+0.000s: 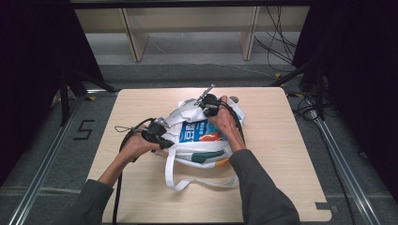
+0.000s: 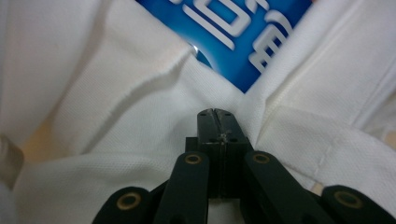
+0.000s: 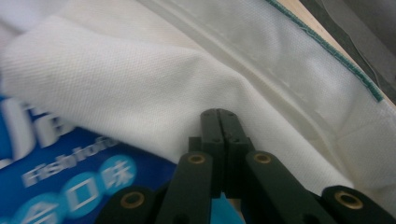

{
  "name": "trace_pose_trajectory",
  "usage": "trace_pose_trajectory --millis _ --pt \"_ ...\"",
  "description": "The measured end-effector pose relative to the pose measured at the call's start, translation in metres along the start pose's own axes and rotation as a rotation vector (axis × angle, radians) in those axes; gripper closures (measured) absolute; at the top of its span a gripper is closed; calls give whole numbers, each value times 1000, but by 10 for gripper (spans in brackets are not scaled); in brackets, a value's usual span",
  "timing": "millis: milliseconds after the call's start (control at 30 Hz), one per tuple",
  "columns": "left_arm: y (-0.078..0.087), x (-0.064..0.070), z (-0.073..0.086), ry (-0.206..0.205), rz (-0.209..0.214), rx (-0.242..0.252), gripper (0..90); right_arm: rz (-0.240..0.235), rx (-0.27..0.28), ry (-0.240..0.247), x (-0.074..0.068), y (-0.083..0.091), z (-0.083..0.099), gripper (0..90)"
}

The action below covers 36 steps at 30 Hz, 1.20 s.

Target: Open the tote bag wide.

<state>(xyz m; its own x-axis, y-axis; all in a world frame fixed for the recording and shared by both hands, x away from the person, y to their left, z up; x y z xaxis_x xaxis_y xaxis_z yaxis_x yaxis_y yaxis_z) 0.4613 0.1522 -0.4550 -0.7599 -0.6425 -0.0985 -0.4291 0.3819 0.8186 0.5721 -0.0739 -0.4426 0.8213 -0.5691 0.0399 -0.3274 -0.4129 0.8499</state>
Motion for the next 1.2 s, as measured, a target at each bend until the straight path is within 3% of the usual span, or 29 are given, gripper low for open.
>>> trace_pose_trajectory --millis 67,200,267,333,367,400,467,500,533,567,600,633,700,733,767,867,900,933,967,1033,1067,1100,1133,1167,1200 --pt "1 2 3 0 10 10 895 36 -23 -9 2 -11 -2 900" --pt "1 1 1 3 -3 18 889 28 -38 -18 6 -12 -5 900" --pt "4 0 -1 -8 -26 37 873 12 -23 -6 4 -3 -5 900" --pt "6 -4 0 87 -22 110 855 -12 41 -8 5 13 -3 900" --pt "6 -5 0 113 -24 137 858 -22 68 -20 5 21 0 900" --pt "6 -5 0 113 -24 137 853 -22 68 -20 5 21 0 900" --pt "8 -5 -3 147 -29 180 847 -48 116 -3 6 48 14 900" --pt "8 -5 -3 147 -29 180 838 -48 116 -3 6 48 14 900" --pt "8 -4 -5 182 -31 200 838 -41 117 -5 4 53 18 900" --pt "8 -4 -8 185 -26 220 832 -49 117 -10 3 66 32 900" --pt "8 -4 -8 185 -26 220 827 -49 117 -10 3 66 32 900" --pt "9 -5 -12 176 -35 222 826 -40 118 -20 4 73 46 900" --pt "7 -2 -13 198 -37 236 820 -42 116 -20 4 74 51 900" --pt "6 -2 -12 158 -63 202 820 10 96 -29 6 73 66 900" --pt "4 -2 -10 150 -70 192 821 8 60 -27 7 73 71 900" --pt "-3 -3 -1 154 -82 171 829 2 84 -83 14 60 92 900" --pt "-5 -3 3 157 -82 171 845 9 36 -78 17 56 99 900" --pt "-5 -3 3 157 -82 171 851 9 36 -78 17 56 99 900" --pt "-4 -3 7 174 -63 183 854 -27 15 -90 20 39 114 900" --pt "-3 -3 7 180 -70 189 852 -34 47 -98 22 39 119 900" --pt "-3 -3 7 180 -70 189 850 -13 83 -121 19 43 118 900" --pt "-2 -4 6 167 -66 185 850 -13 83 -121 19 43 118 900" --pt "-1 -3 4 176 -63 193 832 14 127 -95 14 61 112 900" --pt "1 -3 2 176 -53 209 832 14 127 -95 14 61 112 900" --pt "2 -1 1 204 -43 233 832 5 133 -71 11 73 109 900"
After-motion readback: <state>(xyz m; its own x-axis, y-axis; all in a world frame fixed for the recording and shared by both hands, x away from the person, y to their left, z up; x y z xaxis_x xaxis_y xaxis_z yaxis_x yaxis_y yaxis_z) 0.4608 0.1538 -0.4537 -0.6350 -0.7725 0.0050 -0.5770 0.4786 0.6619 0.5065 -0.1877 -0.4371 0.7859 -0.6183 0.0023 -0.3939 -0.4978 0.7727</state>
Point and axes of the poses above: each handheld gripper's, and its own axes: y roughly backward along the jaws, z roughly out of its underside, x roughly to its right, the point moved 1 cm from there along -y, roughly forward along the jaws, and after that the axes turned 12 degrees about -z, right-handed, at the moved point
